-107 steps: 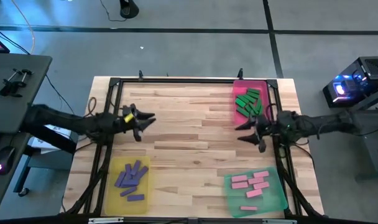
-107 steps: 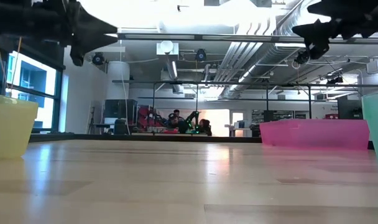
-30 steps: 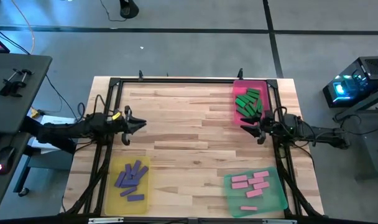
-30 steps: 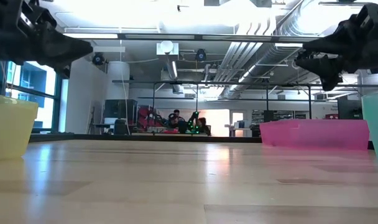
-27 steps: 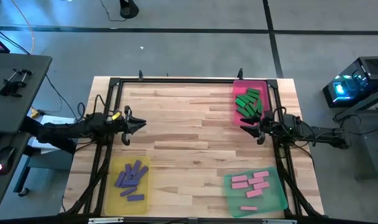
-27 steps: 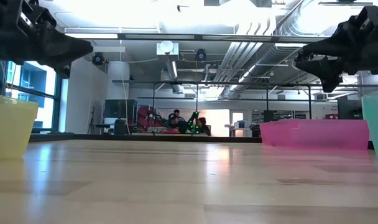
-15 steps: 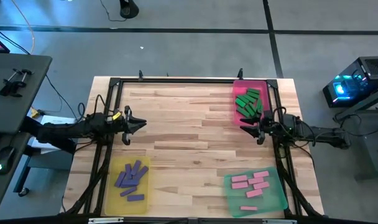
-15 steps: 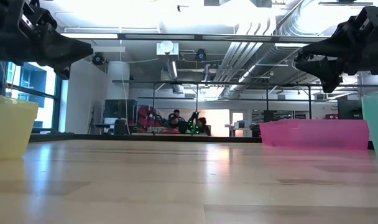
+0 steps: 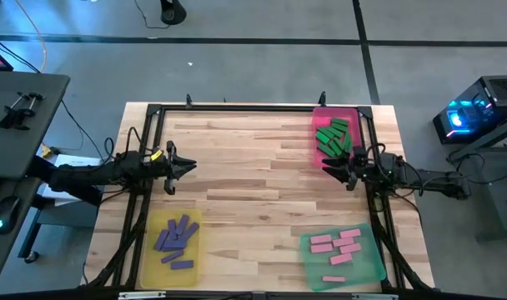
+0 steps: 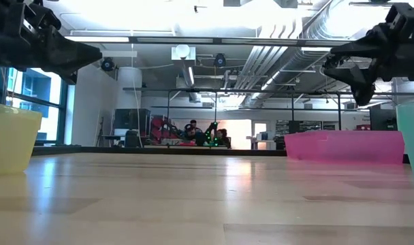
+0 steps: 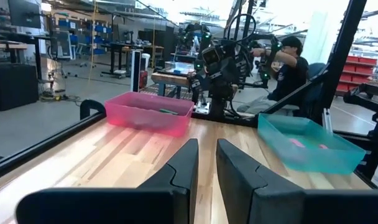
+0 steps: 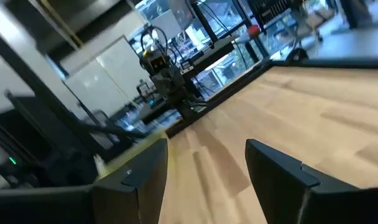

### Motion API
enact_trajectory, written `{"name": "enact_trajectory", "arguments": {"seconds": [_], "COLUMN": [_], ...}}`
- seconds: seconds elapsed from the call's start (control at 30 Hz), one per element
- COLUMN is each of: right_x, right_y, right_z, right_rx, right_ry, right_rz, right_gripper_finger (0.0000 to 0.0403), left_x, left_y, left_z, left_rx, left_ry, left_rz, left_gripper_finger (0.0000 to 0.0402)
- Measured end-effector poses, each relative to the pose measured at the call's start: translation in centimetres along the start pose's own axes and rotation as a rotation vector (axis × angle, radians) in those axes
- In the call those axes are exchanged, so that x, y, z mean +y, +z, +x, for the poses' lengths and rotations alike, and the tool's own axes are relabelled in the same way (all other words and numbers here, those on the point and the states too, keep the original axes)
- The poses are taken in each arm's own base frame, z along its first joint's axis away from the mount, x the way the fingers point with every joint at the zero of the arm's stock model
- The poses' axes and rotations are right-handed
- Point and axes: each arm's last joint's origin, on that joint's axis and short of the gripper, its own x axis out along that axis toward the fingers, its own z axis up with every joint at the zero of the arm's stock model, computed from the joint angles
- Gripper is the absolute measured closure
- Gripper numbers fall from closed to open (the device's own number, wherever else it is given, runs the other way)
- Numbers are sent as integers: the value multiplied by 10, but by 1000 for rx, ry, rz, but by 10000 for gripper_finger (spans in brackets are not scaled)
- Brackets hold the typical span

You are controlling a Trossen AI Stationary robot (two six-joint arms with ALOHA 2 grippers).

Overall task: Sort blocks
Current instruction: Return to Home Position

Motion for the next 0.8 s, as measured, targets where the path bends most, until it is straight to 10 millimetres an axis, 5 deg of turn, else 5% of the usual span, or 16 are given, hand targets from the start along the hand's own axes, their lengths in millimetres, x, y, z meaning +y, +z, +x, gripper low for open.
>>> {"name": "enact_trajectory", "arguments": {"seconds": [0.2, 0.5, 0.8], "right_x": [0, 3, 0], "right_y": [-1, -8, -14], "right_z": [0, 2, 7], "right_rx": [6, 96, 180], "right_ry": [-5, 129, 104], "right_rz": [65, -574, -516], "right_gripper_finger": [204, 204, 204], "left_x": [0, 0, 0], "left_y": [0, 0, -2], "left_z": [0, 0, 0], "left_rx": [0, 0, 24], "left_ry": [0, 0, 5], "left_rz": [1, 2, 208], "left_gripper_finger": [358, 358, 358]}}
